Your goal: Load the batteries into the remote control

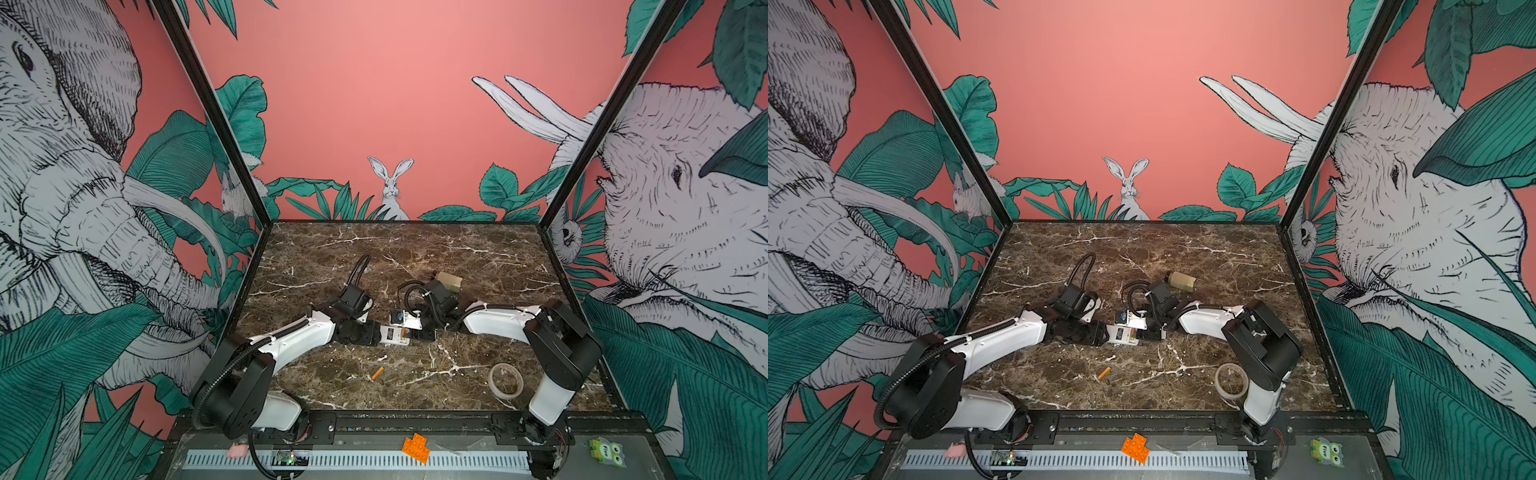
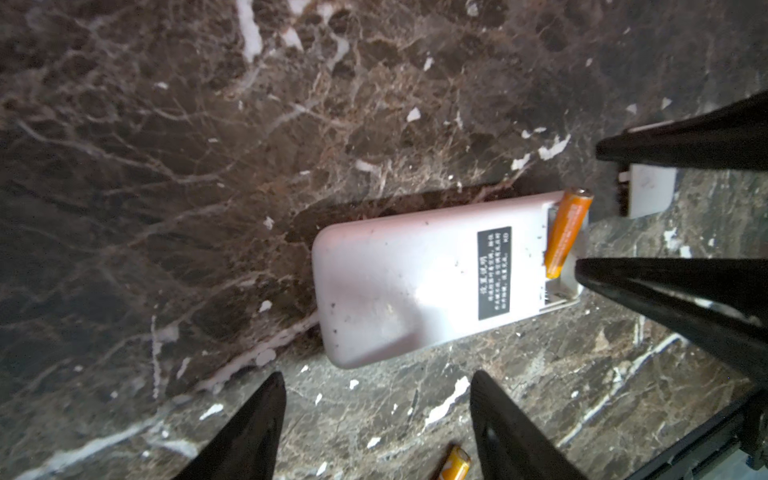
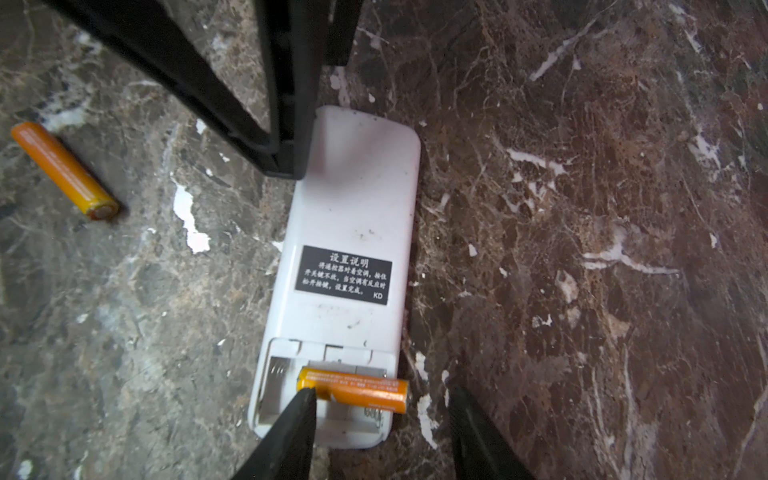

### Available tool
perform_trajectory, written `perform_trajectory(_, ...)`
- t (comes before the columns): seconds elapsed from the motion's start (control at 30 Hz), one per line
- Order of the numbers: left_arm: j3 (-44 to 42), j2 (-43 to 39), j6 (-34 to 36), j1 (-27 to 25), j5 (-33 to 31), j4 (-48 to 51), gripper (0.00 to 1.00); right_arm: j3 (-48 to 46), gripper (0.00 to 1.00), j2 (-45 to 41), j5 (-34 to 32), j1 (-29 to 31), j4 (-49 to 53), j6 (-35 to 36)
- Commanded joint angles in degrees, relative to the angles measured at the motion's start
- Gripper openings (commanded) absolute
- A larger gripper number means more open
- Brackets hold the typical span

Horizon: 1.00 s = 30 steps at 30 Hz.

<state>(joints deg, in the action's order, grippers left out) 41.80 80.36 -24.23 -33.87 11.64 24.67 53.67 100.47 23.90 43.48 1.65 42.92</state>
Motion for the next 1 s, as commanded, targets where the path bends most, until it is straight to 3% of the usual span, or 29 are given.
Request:
perform_trajectory(0.0,-0.62,0.84,1.11,0.61,0.57,-0.84,0.70,1.35,0.49,0.60,-0.47,0.37,0.80,1.25)
perform_trajectory(0.97,-0.65,4.42,2.56,1.11,2.40,-2.84,0.61,3.65,0.41,2.98,-3.02,1.56,5.83,4.18)
